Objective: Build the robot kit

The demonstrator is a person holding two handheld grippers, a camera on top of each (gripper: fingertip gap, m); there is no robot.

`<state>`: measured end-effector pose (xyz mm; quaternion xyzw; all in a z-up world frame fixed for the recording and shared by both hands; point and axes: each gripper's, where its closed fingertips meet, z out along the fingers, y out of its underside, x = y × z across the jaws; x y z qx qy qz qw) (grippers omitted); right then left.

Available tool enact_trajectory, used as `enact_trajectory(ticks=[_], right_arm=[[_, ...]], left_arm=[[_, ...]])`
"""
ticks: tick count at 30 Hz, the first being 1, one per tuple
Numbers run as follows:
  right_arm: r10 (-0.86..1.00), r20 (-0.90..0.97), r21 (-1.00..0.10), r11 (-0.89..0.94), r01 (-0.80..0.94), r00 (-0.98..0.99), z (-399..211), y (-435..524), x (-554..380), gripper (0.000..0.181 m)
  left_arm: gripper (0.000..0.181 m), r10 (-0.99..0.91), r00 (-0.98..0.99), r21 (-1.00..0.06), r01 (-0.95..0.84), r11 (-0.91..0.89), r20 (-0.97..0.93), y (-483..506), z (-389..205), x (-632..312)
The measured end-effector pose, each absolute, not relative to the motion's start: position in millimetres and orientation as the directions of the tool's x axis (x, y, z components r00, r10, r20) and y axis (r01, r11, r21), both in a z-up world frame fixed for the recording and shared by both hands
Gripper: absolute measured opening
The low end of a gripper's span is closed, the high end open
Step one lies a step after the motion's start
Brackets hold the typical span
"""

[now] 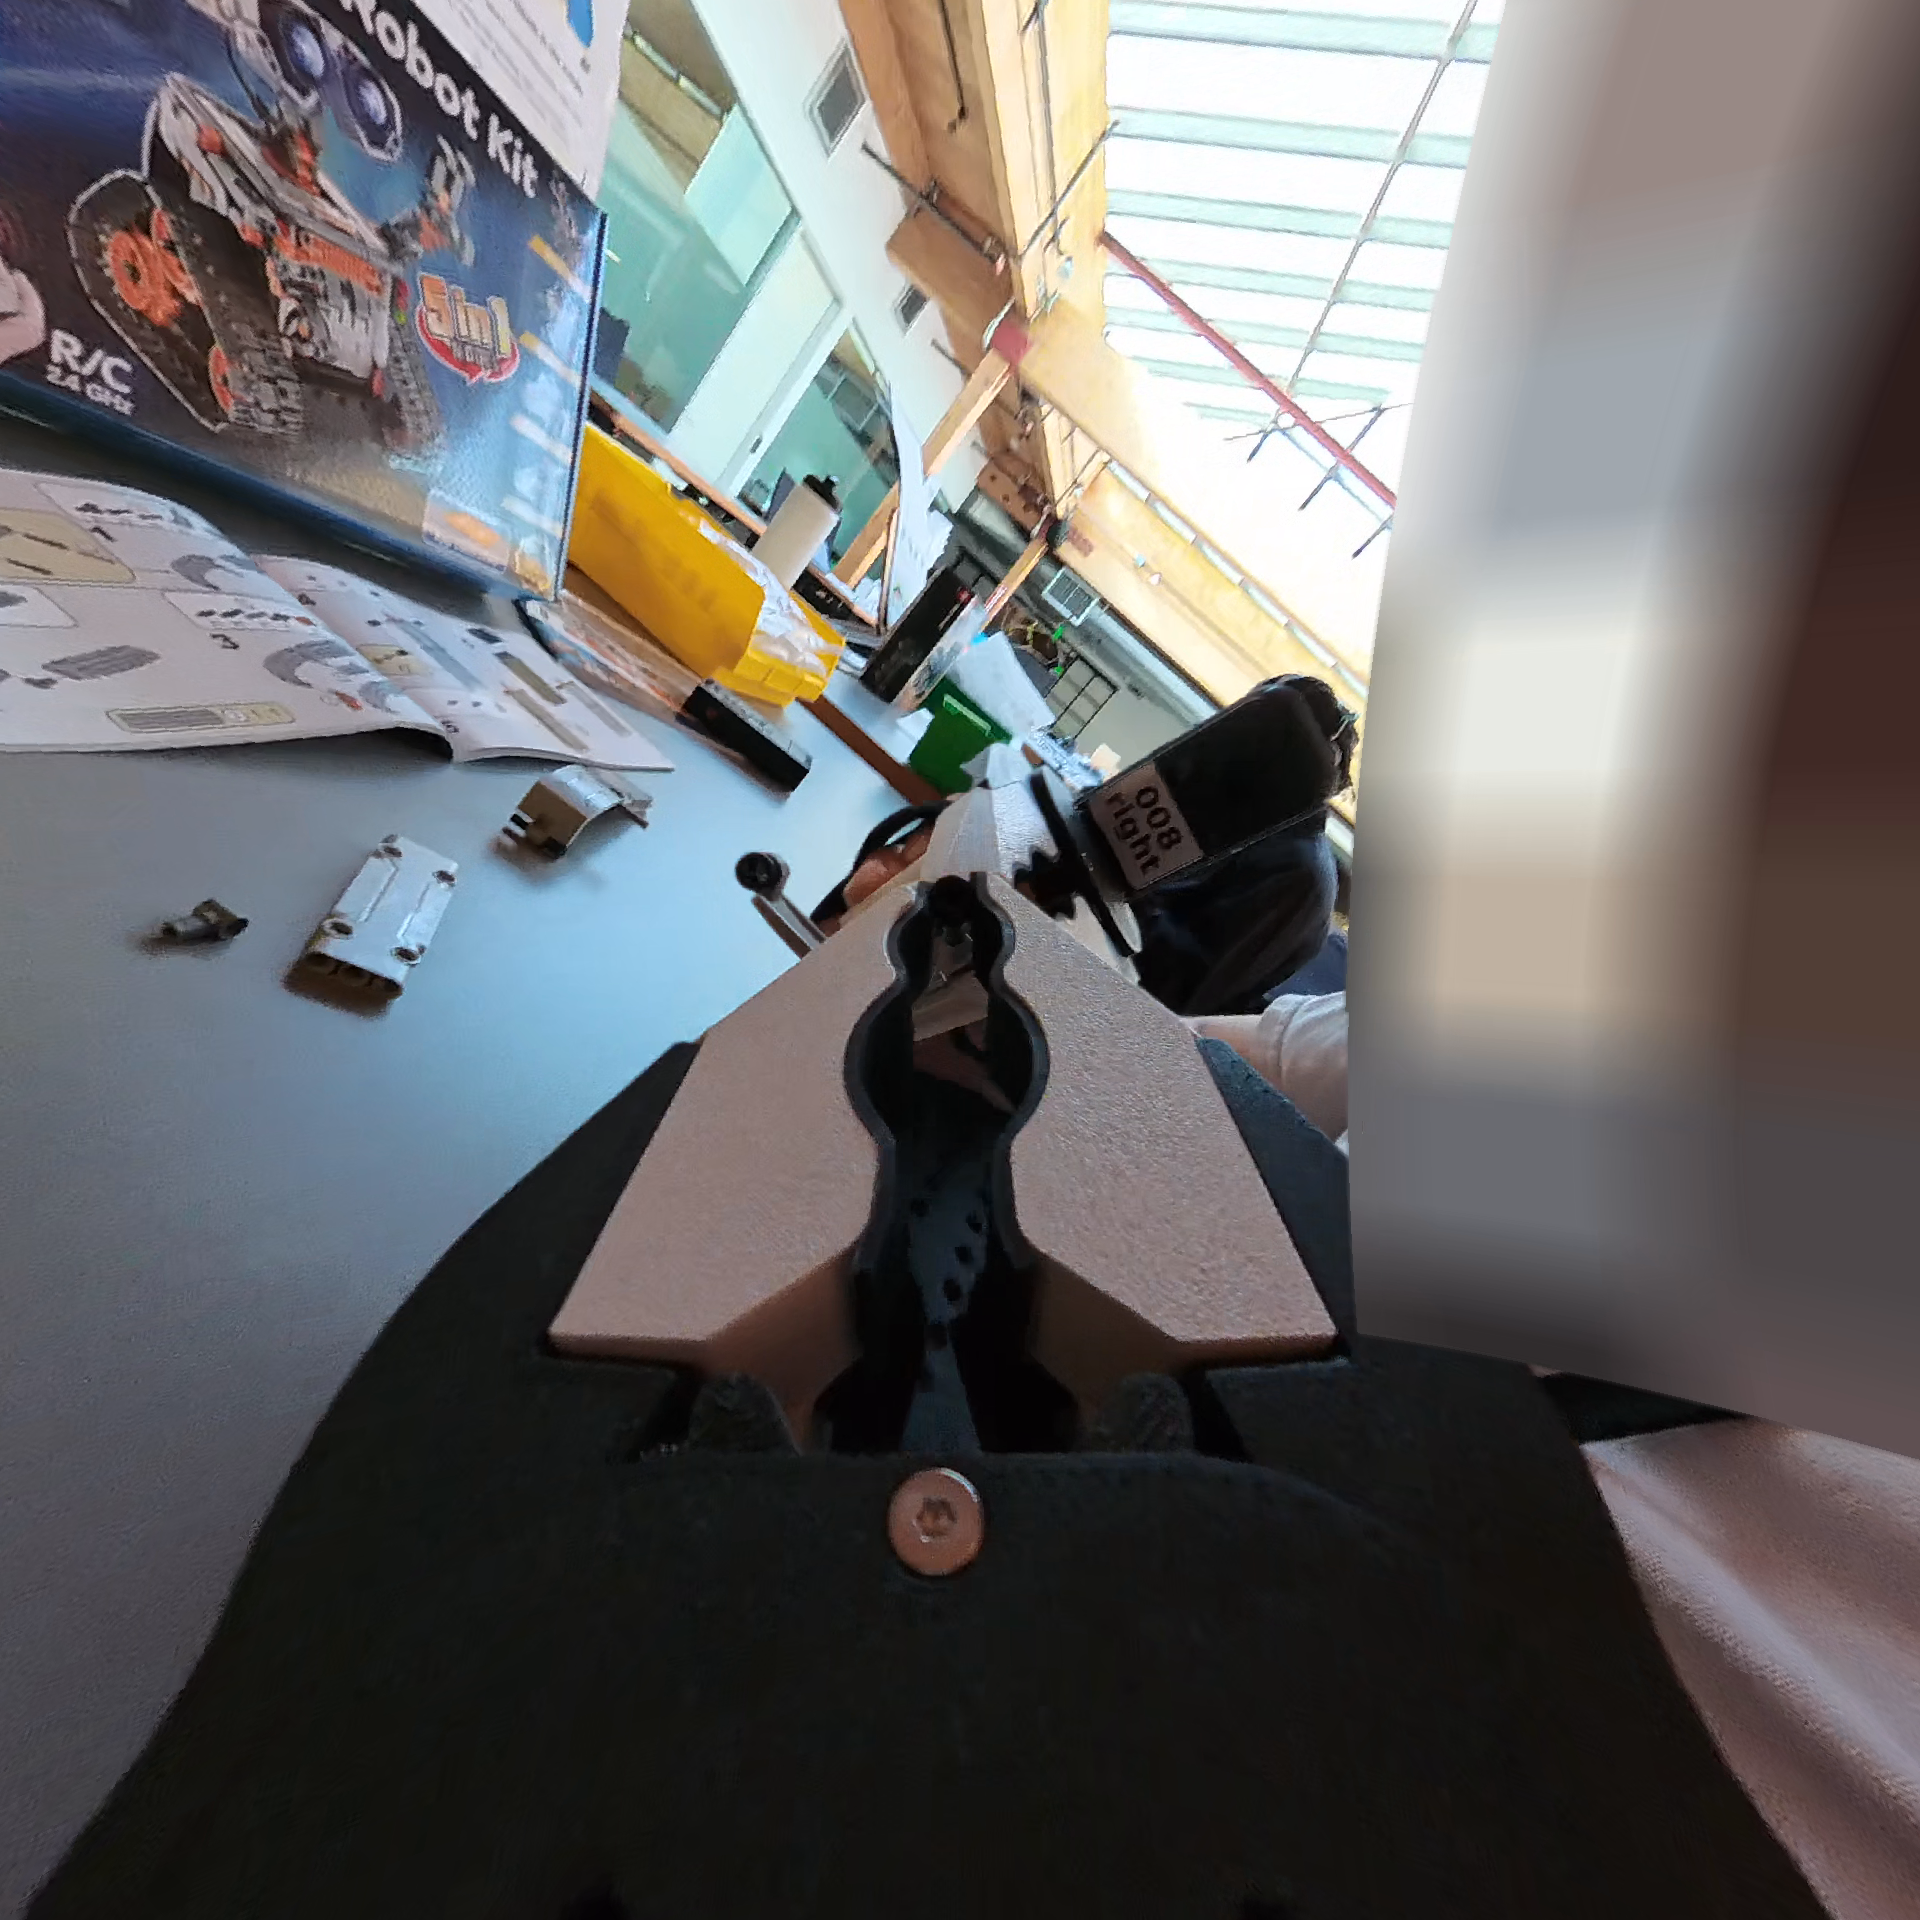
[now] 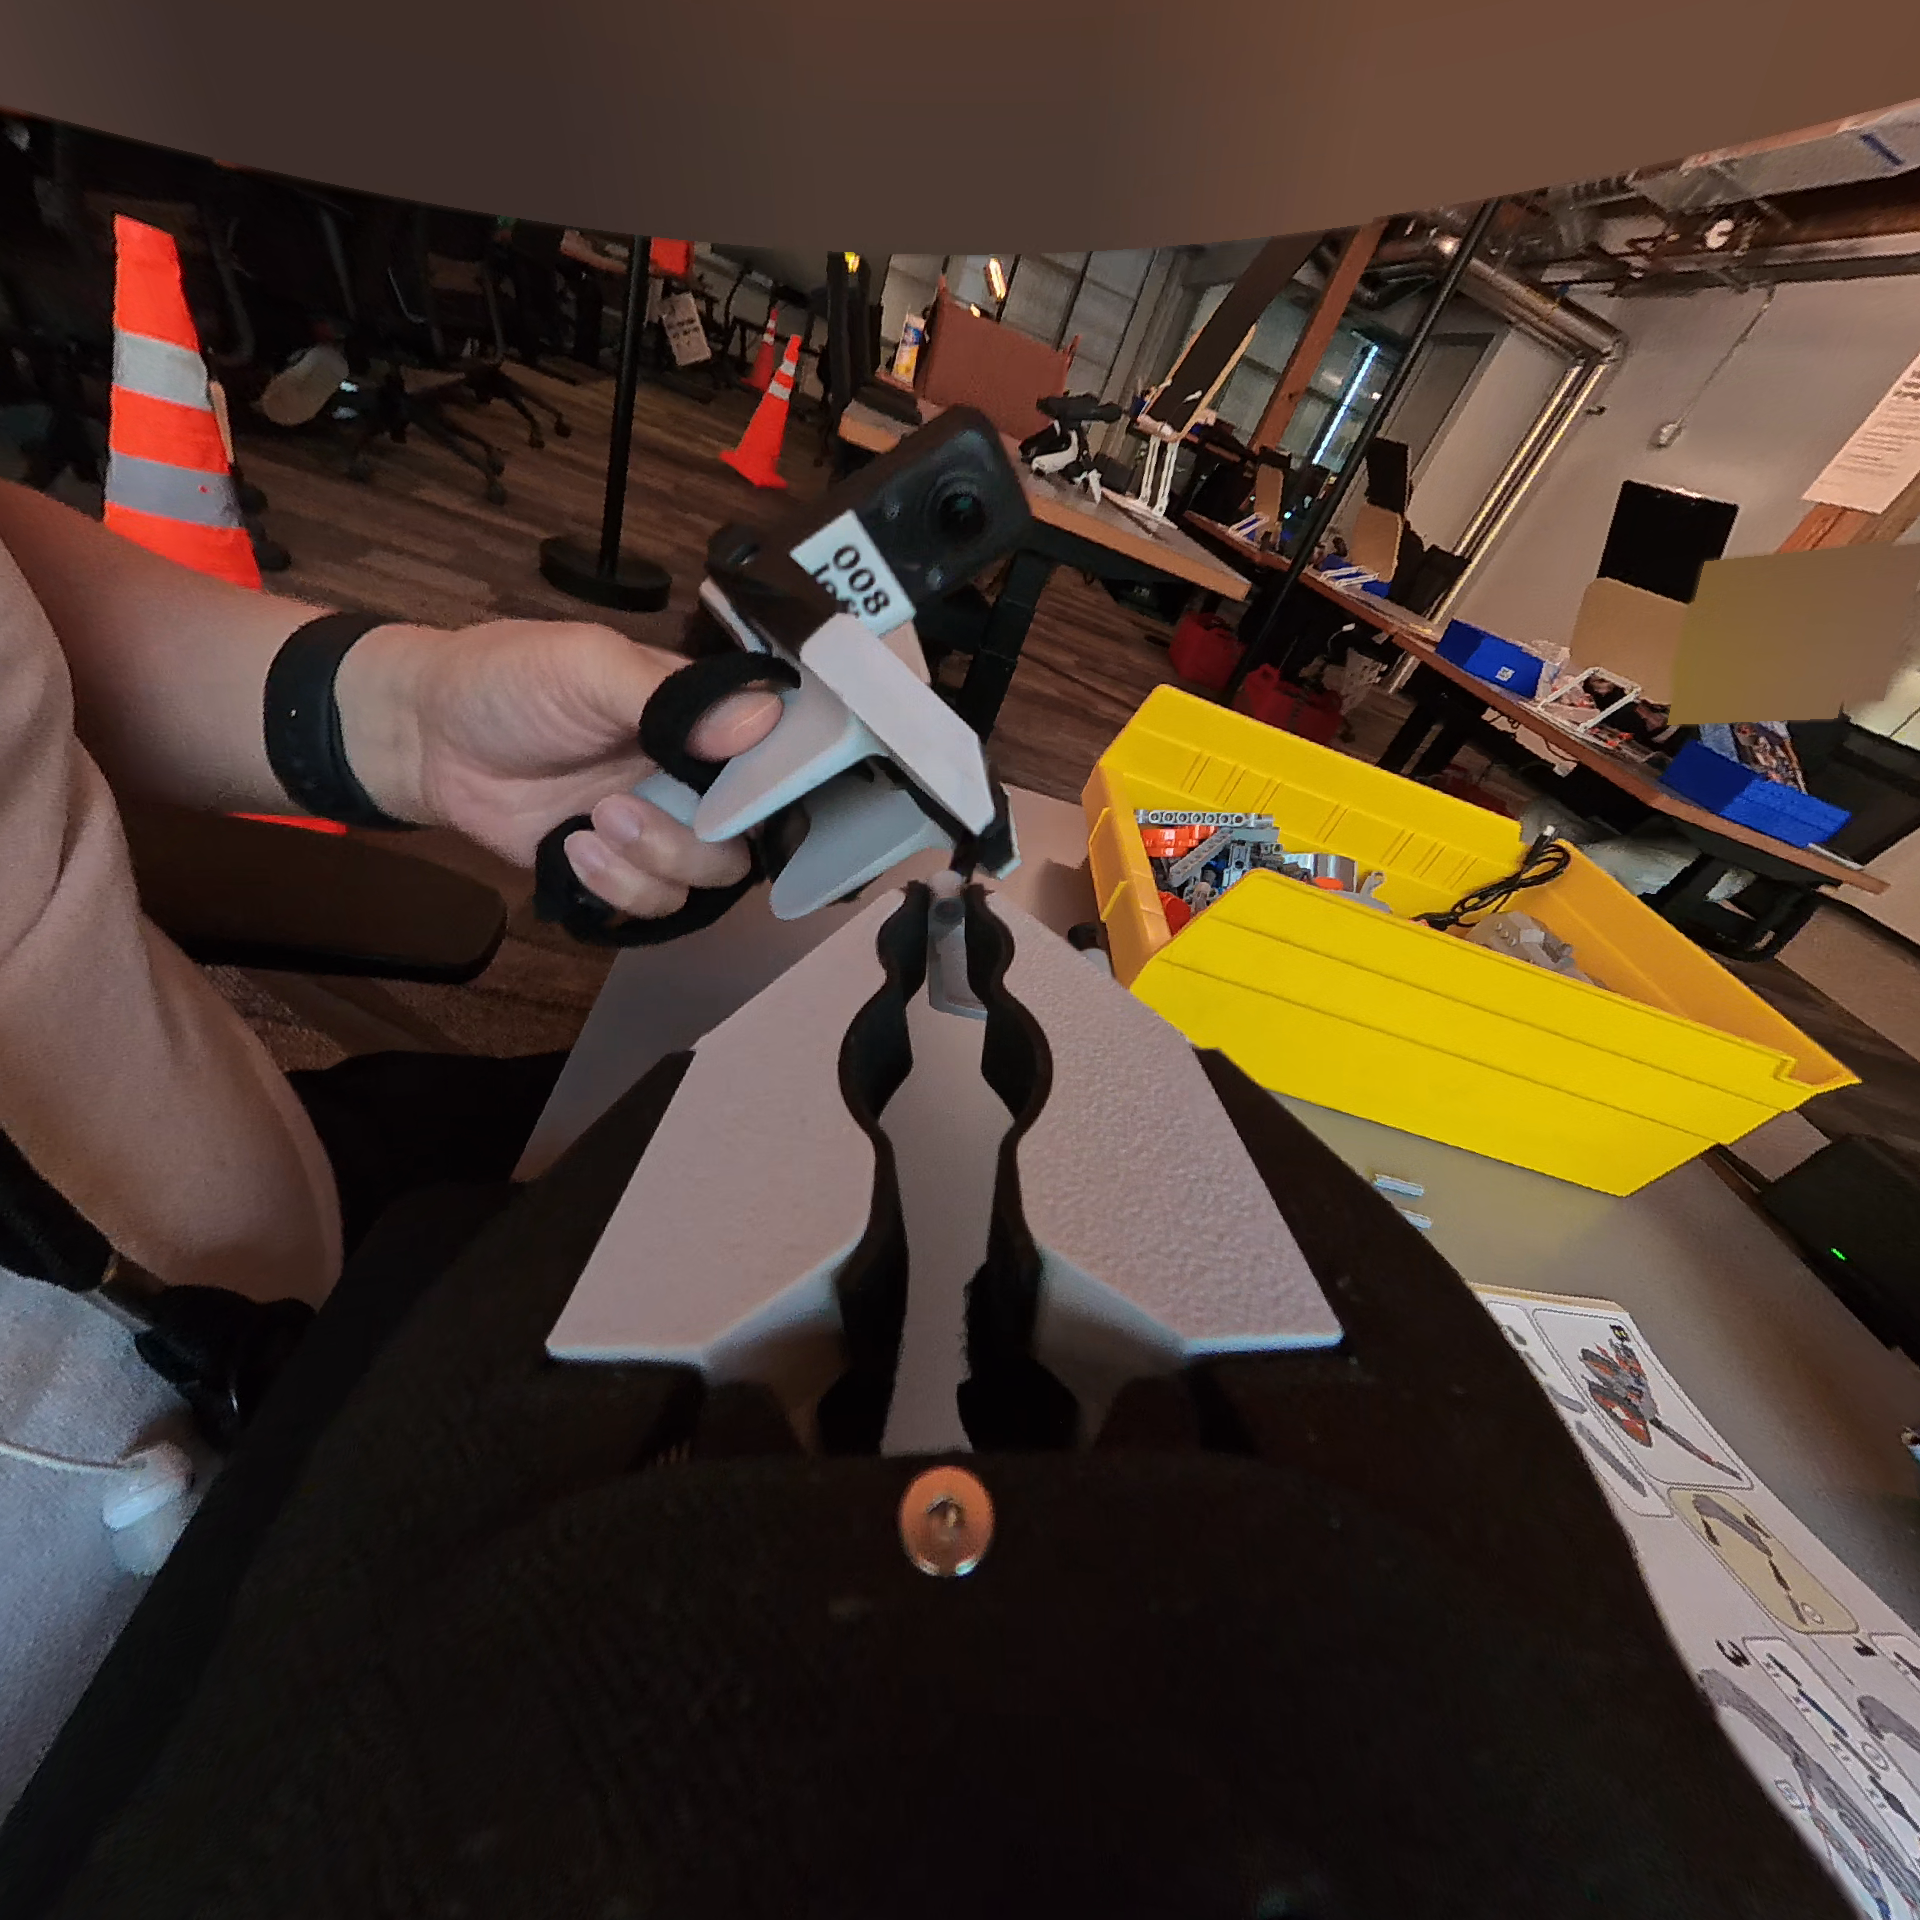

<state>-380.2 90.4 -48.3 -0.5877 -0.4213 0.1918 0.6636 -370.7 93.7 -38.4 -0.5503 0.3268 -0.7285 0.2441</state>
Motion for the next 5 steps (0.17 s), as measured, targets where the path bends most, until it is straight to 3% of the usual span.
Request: enact_trajectory(ticks=[5], right_arm=[[0.752, 0.281, -0.959, 0.233, 0.159, 0.597, -35.9, 89.0, -376.5, 0.005]], left_arm=[[0.005, -0.704, -0.316, -0.723, 0.074, -0.687, 0.636, 92.8, -26.8, -368.1]])
